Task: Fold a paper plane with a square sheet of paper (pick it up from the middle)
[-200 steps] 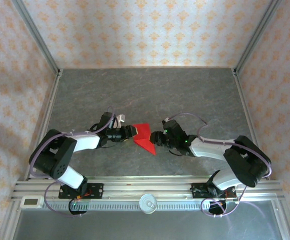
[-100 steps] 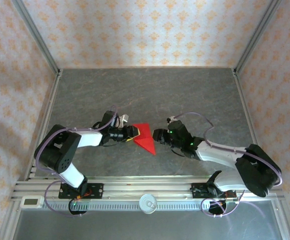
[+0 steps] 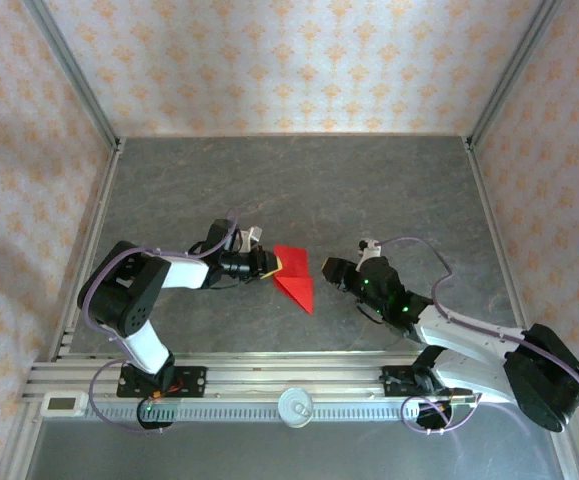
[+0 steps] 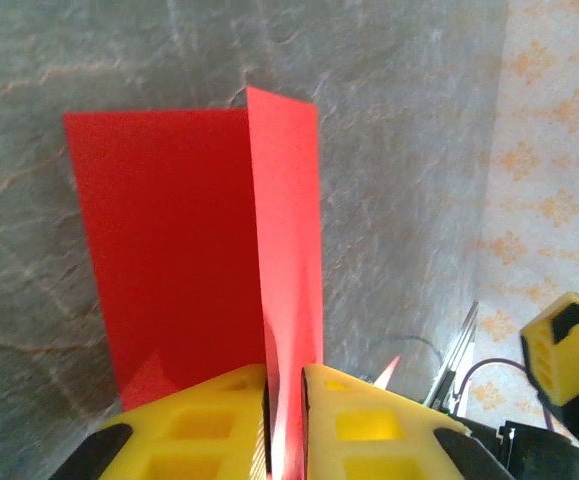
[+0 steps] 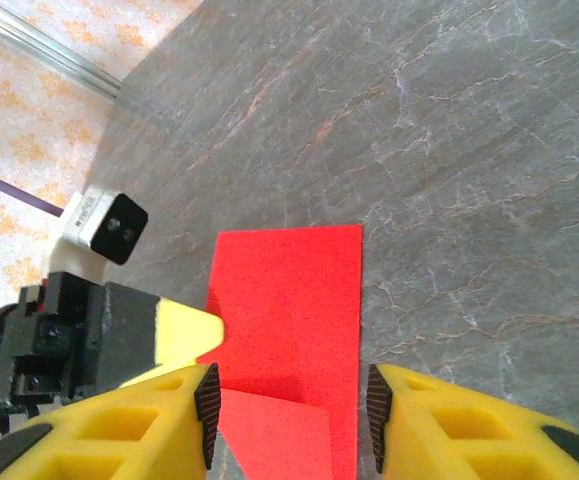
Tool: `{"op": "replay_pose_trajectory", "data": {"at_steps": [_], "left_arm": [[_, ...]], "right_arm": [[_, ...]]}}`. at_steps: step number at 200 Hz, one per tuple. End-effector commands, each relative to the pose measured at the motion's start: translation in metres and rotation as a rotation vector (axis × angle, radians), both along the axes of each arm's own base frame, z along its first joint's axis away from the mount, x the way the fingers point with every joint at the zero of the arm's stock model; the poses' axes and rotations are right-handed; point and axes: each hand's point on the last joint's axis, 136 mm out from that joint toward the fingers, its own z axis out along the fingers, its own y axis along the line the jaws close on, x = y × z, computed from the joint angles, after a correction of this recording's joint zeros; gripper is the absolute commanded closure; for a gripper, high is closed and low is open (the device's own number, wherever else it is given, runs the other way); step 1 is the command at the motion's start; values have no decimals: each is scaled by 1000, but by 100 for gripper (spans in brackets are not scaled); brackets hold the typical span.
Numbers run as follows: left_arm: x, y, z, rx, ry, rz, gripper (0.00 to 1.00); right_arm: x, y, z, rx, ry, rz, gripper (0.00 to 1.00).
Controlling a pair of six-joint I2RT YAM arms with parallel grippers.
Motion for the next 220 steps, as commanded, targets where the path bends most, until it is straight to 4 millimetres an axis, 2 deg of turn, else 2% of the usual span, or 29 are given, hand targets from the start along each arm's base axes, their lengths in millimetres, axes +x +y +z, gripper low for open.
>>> {"op": "replay_pose_trajectory", "data": {"at_steps": [1,66,122,147,172,194,220], "left_arm": [[18,-5,16,-53,-55,17,87],[29,4,23,-48,-82,121,95],[40,13,28,-37,-95,215,98],[39,16,30,-28,-105,233,98],[34,12,32,-41,-100,209,95],[31,7,34,-54,-98,184,91],[31,3,40,-75,-106,161,83]], "right_arm": [[1,1,11,-5,-65,24,54],[-2,0,-20,-177,-3,89,53],[5,-1,-17,-189,8,48,52],[3,7,-14,-189,1,114,52],[-3,21,-11,-204,-11,217,53],[-3,28,-13,-241,-27,256,60],[-11,43,-19,-419,-136,312,60]]}}
